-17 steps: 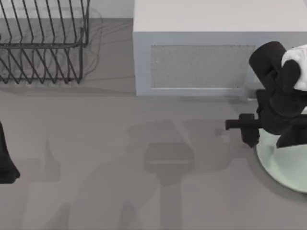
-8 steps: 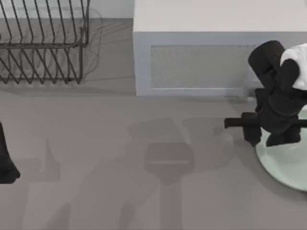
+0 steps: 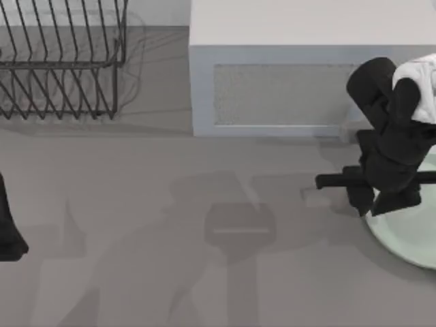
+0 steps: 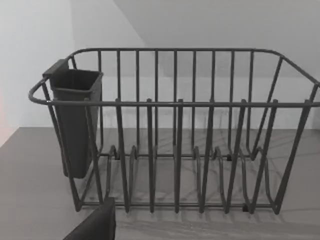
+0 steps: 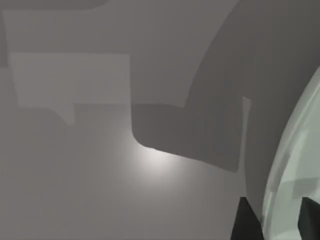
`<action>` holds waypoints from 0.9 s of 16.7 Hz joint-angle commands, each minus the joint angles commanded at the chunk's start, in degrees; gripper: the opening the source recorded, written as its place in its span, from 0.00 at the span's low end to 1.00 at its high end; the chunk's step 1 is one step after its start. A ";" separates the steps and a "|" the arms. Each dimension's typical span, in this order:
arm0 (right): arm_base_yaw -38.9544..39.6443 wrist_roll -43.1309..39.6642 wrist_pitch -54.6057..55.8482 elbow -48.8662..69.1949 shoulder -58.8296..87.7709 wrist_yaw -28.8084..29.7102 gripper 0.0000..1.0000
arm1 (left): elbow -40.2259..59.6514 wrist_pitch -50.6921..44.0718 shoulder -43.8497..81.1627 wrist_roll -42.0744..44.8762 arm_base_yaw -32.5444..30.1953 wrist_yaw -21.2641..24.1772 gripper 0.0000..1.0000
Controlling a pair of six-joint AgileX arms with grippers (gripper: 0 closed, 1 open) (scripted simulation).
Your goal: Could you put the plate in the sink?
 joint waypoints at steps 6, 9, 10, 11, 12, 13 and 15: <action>2.84 -3.40 -23.74 14.86 -3.27 -2.17 0.00 | 0.00 0.00 0.00 0.00 0.00 0.00 1.00; 2.75 -3.36 -37.01 28.94 -3.26 -2.12 0.00 | 0.00 0.00 0.00 0.00 0.00 0.00 1.00; 2.44 -3.03 -40.78 33.78 -2.89 -1.90 0.00 | 0.00 0.00 0.00 0.00 0.00 0.00 1.00; 1.98 -2.55 -44.07 38.40 -2.39 -1.58 0.00 | 0.00 0.00 0.00 0.00 0.00 0.00 1.00; 1.40 -1.96 -46.79 42.66 -1.81 -1.18 0.00 | 0.00 0.00 0.00 0.00 0.00 0.00 1.00; 0.73 -1.31 -48.93 46.45 -1.27 -0.73 0.00 | 0.00 0.00 0.00 0.00 0.00 0.00 1.00; -0.68 -0.08 -51.57 52.37 -0.41 0.15 0.00 | 0.00 0.00 0.00 0.00 0.00 0.00 1.00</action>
